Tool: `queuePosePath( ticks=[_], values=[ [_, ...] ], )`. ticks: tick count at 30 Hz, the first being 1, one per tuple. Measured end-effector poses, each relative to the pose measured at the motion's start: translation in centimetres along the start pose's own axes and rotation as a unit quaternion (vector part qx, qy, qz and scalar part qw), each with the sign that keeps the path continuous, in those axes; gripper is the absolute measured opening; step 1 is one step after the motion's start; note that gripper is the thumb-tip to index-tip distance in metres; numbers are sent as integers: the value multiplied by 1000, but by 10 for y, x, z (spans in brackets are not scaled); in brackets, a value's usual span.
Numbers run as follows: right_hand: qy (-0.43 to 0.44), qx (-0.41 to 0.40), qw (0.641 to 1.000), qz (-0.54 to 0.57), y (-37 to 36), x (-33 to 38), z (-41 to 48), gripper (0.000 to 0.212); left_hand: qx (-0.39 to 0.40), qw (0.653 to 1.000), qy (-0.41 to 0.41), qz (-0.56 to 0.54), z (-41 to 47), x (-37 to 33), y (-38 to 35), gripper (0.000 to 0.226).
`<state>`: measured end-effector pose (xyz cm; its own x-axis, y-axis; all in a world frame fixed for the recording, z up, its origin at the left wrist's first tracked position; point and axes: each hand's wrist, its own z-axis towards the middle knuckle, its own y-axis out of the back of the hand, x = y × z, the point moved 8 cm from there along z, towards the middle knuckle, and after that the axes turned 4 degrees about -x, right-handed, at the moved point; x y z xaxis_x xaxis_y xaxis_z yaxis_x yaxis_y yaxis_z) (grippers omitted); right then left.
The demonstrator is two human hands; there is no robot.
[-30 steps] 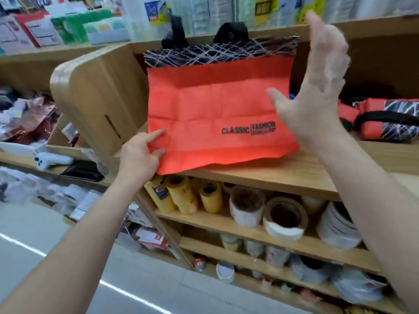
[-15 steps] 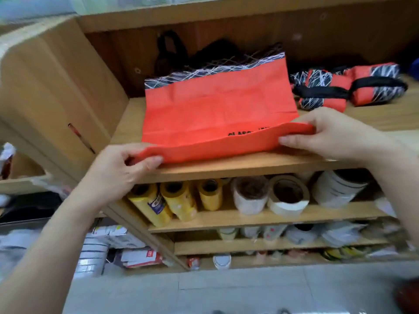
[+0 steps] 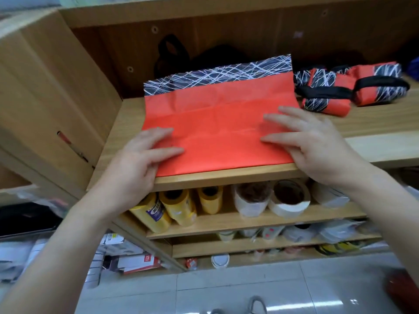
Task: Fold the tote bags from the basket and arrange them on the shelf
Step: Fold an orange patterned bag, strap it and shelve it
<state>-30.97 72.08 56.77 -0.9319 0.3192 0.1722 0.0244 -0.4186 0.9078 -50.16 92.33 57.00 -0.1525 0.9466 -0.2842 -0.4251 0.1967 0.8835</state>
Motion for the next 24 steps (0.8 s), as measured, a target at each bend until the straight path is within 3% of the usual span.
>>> queuePosePath(
  ticks=[2,4,7,11,13,16,18,21,24],
  values=[
    [-22,99,995,27,-11,-7,-4,63,91,994,21,-48,-3,7,-13,47],
    [-6,158,987,18,-15,-11,-10,88,146,989,6,-22,-8,10,-21,60],
    [24,173,985,13,-12,-16,-14,98,153,988,-6,11,-13,15,-17,81],
    [-8,130,976,174,7,-24,-23,61,101,994,-10,-40,-18,13,2,62],
    [-45,115,955,269,17,-27,-30,44,85,989,39,-113,-23,16,10,53],
    [-111,79,920,366,26,-33,-39,40,60,950,141,-274,-29,17,17,19],
    [-138,25,908,395,31,-33,-39,19,-13,923,203,-327,-33,25,20,27],
    [-203,-65,882,421,33,-34,-35,9,-126,921,265,-257,-37,34,22,25],
    [-247,-137,895,345,33,-38,-34,25,-197,898,321,-228,-39,33,22,17]
  ],
)
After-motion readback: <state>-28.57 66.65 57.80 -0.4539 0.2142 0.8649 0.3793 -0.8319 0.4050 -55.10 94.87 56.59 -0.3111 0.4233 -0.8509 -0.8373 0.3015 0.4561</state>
